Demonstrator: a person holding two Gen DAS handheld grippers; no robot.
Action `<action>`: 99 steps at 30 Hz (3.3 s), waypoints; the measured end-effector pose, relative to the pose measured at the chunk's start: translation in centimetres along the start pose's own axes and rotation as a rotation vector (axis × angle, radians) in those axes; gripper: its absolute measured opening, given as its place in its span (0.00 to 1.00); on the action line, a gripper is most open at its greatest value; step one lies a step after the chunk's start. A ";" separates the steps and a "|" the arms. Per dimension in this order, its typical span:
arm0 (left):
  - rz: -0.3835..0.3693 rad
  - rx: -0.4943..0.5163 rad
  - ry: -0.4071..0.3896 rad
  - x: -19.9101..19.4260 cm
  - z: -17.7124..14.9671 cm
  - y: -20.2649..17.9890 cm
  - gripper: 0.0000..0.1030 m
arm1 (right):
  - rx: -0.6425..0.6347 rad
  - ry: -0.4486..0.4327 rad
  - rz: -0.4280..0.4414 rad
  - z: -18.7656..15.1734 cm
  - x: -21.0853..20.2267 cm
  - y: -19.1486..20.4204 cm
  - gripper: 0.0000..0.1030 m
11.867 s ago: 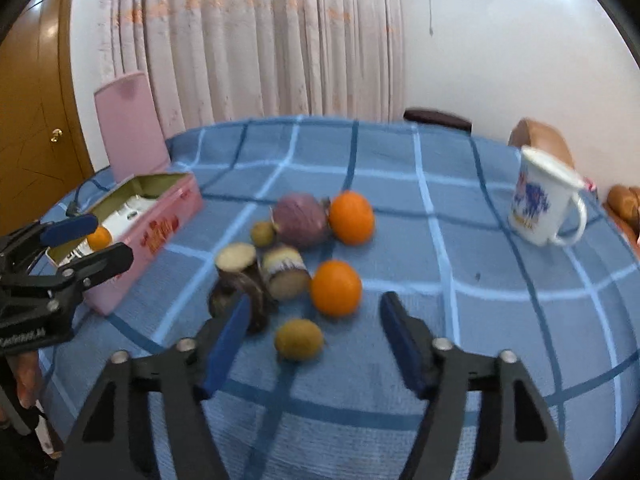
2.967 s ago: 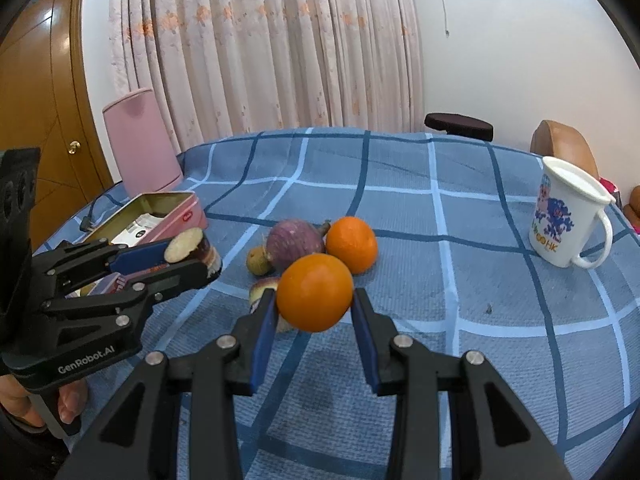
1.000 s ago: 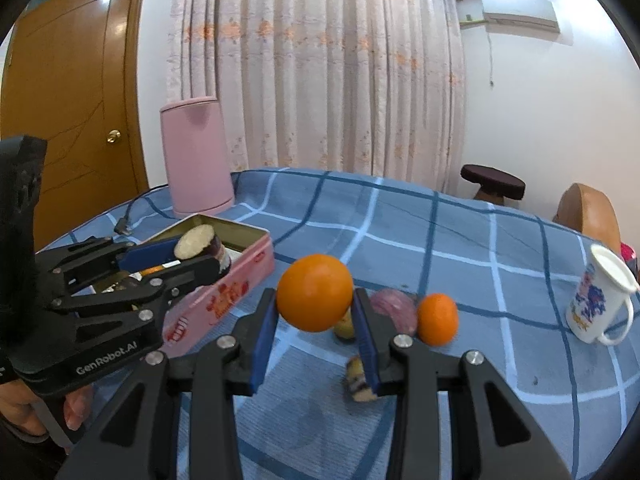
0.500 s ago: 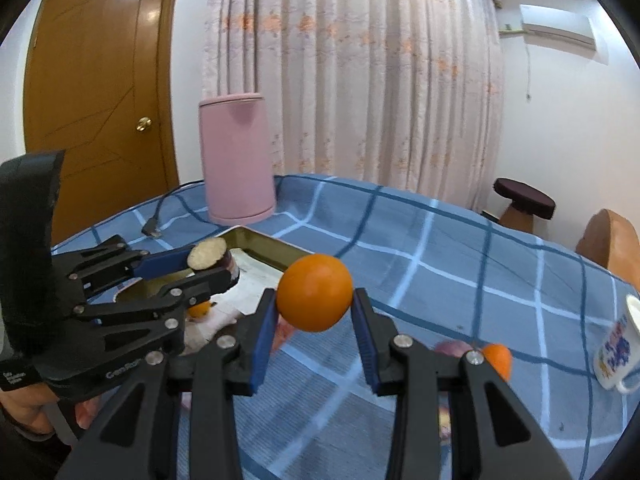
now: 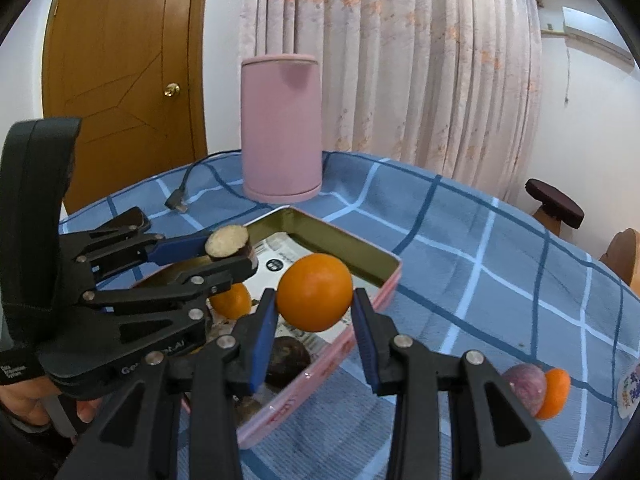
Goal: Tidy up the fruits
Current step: 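Open the left tool over the tin while the right tool releases the orange, then grasp the purple turnip with the left tool while the right tool grasps a sweet potato slice, then carry the purple turnip and sweet potato slice over the pink tin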
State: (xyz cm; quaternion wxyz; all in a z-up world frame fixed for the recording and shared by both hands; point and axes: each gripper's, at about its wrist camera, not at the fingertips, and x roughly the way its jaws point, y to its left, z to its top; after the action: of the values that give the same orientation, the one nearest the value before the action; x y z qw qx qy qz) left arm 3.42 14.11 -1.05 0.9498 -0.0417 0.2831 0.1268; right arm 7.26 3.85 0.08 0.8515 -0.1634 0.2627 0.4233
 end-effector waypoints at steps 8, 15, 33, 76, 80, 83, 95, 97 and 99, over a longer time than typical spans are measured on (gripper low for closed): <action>0.006 -0.002 0.021 0.5 -0.2 0.6 0.35 | -0.006 0.041 0.019 -0.5 1.6 0.9 0.39; 0.003 -0.003 0.035 0.8 -0.3 0.8 0.35 | 0.009 0.061 0.024 -0.9 2.4 0.8 0.39; -0.039 0.024 -0.004 -2.1 -0.1 -2.0 0.66 | 0.085 -0.036 -0.108 -3.9 -4.9 -4.0 0.82; -0.315 0.313 0.114 3.5 2.0 -21.1 0.67 | 0.434 0.094 -0.348 -10.9 -8.3 -18.6 0.35; -0.300 0.341 0.145 5.2 2.2 -22.3 0.67 | 0.470 0.071 -0.335 -11.3 -9.0 -19.2 0.35; -0.319 0.337 0.178 6.3 2.4 -22.6 0.67 | 0.469 0.069 -0.333 -11.2 -9.0 -19.1 0.35; -0.346 0.315 0.174 7.0 2.4 -22.6 0.53 | 0.437 0.054 -0.310 -10.9 -9.5 -18.5 0.35; -0.342 0.302 0.156 6.7 2.5 -22.3 0.53 | 0.427 0.043 -0.309 -10.8 -9.7 -18.3 0.35; -0.338 0.292 0.142 6.4 2.5 -22.1 0.53 | 0.421 0.033 -0.313 -10.8 -10.0 -18.1 0.35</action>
State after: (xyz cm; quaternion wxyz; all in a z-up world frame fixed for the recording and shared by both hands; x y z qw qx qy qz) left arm 15.73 -5.42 -2.29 0.9312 0.0405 0.3533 -0.0797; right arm 13.46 -18.56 -1.77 0.9175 -0.0281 0.3303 0.2199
